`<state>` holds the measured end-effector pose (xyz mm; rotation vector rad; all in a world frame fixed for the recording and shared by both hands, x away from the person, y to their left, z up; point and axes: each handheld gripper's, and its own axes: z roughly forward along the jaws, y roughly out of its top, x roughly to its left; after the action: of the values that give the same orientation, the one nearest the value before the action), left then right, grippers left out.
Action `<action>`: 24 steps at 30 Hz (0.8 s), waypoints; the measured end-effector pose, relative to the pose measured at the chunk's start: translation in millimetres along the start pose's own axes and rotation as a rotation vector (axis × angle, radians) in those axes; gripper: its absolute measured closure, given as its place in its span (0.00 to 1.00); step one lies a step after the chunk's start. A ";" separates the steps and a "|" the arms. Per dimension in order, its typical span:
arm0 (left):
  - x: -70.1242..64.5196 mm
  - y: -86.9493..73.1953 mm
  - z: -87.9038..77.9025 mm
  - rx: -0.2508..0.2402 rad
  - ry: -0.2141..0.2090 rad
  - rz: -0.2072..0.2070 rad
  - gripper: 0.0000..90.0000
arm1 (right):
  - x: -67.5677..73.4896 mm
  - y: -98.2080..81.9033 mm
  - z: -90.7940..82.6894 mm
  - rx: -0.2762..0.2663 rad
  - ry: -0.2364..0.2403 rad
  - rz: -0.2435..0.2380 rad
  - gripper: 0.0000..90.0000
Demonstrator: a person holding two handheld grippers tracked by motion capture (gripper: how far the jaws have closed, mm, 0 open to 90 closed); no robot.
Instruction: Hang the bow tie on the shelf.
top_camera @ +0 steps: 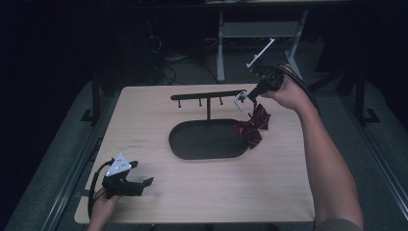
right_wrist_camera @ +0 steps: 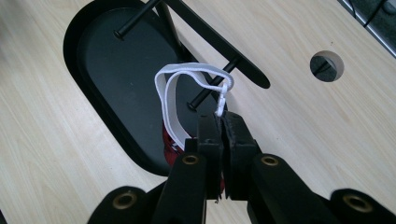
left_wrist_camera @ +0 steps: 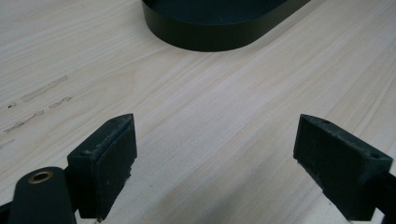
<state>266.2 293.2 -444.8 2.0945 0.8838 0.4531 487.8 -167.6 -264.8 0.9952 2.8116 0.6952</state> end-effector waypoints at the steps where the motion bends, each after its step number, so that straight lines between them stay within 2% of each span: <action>1: -0.8 0.3 0.3 -0.006 -0.001 -0.008 0.14 | -0.5 -0.1 0.1 0.000 -0.002 0.004 0.96; 24: -1.6 1.4 0.9 0.011 -0.002 0.012 0.15 | -6.9 4.7 15.3 0.005 0.009 0.033 0.96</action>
<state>266.3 291.0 -444.3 2.1110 0.8747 0.4527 499.3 -162.6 -276.9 1.0440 2.8119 0.6976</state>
